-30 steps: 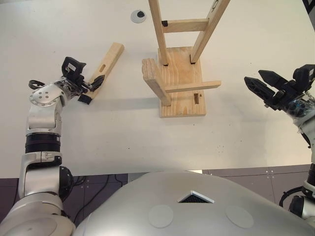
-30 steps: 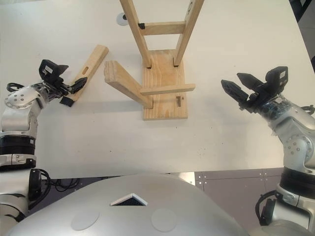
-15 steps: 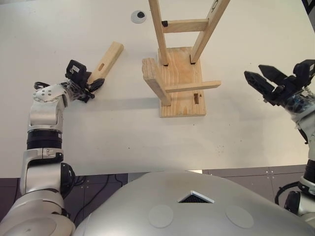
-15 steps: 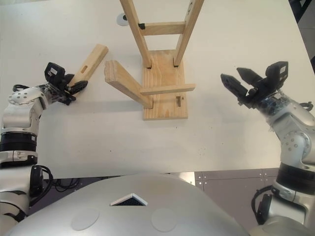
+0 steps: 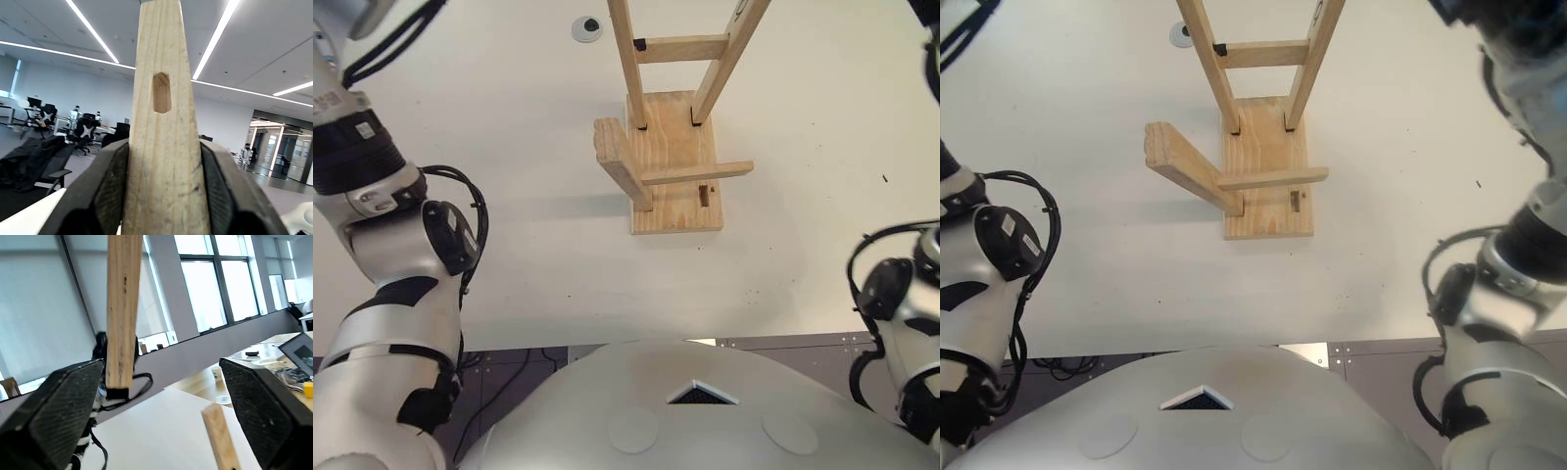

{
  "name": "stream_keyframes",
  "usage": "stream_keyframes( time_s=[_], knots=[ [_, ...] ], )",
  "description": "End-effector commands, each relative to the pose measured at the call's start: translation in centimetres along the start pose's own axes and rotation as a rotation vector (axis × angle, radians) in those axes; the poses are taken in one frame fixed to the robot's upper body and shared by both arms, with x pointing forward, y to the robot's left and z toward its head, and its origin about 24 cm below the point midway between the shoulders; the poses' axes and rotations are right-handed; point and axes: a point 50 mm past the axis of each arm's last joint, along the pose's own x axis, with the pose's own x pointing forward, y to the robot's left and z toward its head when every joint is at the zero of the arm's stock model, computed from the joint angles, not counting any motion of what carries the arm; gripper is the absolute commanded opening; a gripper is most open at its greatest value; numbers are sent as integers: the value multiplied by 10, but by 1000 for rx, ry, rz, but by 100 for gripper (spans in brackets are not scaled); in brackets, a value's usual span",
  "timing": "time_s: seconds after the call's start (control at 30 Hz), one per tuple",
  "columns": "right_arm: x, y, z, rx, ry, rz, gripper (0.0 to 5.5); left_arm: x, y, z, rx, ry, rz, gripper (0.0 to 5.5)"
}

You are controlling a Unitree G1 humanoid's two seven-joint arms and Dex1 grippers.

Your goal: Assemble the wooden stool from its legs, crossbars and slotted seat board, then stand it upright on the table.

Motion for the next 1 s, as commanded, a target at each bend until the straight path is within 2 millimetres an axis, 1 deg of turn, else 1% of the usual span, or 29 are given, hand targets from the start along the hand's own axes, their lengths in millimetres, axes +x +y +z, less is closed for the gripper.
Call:
stream_keyframes(
  time_s=[0.03,0.2,0.43,0.6,0.83,0.87,1.0],
  knots=[
    [23,13,5,103,-63,73,433,7,-2,-16,-18,65,-44,203],
    [35,21,4,236,-92,120,433,11,-7,-25,-52,90,-103,203],
    [44,26,-2,283,-79,142,433,16,-12,-31,-98,91,-152,203],
    [43,22,-8,287,-66,122,354,19,-13,-31,-113,81,-158,203],
    [42,21,-8,288,-61,128,236,19,-15,-30,-116,83,-157,203],
    [42,22,-8,287,-60,131,228,19,-15,-30,-117,84,-157,203],
    [40,21,-8,276,-52,127,227,19,-14,-30,-116,86,-150,203]
  ],
)
